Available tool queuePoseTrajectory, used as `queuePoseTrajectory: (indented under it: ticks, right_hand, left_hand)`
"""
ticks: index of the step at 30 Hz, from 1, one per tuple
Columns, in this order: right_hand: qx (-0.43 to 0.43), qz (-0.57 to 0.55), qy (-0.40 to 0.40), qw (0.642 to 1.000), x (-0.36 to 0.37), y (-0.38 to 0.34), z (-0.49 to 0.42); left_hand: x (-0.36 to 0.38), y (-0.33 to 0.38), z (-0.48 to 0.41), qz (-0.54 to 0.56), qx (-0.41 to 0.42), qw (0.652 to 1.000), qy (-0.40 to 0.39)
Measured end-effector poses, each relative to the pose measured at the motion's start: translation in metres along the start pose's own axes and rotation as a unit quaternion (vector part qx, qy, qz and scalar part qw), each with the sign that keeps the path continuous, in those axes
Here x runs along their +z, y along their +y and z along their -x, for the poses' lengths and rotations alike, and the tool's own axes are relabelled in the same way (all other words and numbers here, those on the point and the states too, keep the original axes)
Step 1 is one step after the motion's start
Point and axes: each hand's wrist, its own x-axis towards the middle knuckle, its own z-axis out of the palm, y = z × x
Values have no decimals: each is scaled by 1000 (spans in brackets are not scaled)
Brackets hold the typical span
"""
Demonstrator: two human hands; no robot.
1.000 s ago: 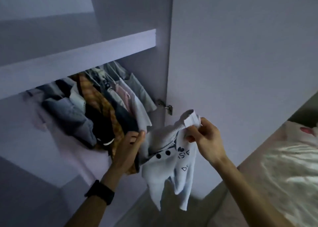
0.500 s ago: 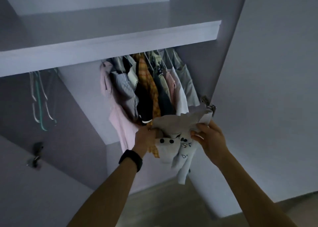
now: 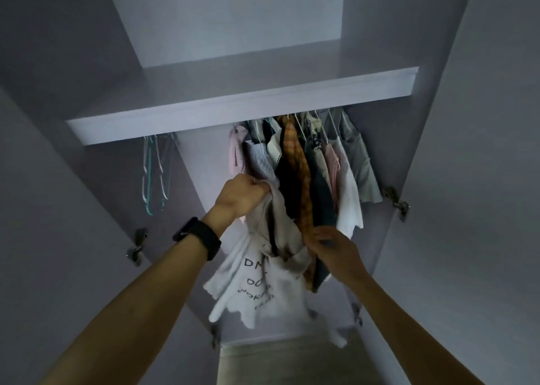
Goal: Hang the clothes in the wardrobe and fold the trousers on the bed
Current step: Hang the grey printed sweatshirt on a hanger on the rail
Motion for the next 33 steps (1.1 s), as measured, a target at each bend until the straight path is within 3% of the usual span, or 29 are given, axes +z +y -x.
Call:
queuePoseTrajectory:
  ticks: [4, 8, 11, 13, 16, 17, 19, 21, 24, 26, 27, 29, 30, 33]
  right_hand:
    - [-142, 159, -58, 975, 72, -26, 0]
    - [-111, 322, -81, 937, 119, -22, -15]
    - [-105, 358, -120, 920, 133, -25, -25]
    - [-95, 269, -146, 947, 132, -35, -34]
    - [-16, -31, -156, 987, 109, -68, -49]
    - [19, -125, -164, 978, 102, -78, -53]
    - [97, -304, -190, 929, 98, -96, -56]
    - [138, -352, -204, 903, 107, -110, -55]
    - [152, -310, -207, 915, 120, -126, -57]
    - [155, -303, -167, 925, 121, -130, -62]
    - [144, -267, -141, 943, 119, -129, -64]
    - [94, -62, -106, 988, 114, -121, -69]
    - [63, 32, -109, 992, 111, -118, -72]
    - [15, 57, -98, 993, 100, -112, -84]
  left_hand:
    - [-30, -15, 12, 7, -13, 1000, 22]
    - [-63, -39, 25, -23, -32, 998, 58]
    - [-96, -75, 34, -22, -57, 993, 101]
    - [-115, -107, 43, -55, -75, 987, 130]
    - [-137, -159, 54, -111, -131, 973, 158]
    - [-143, -174, 57, -118, -150, 970, 149]
    - [-149, -194, 58, -117, -169, 972, 111]
    - [-150, -200, 55, -92, -153, 979, 95]
    - [-148, -193, 48, -74, -107, 987, 95]
    - [-143, -191, 47, -93, -87, 989, 76]
    - [-141, -192, 47, -104, -83, 988, 78]
    - [-139, -192, 48, -131, -92, 981, 110]
    - [-140, -191, 48, -157, -98, 974, 129]
    - [-135, -186, 46, -258, -107, 949, 149]
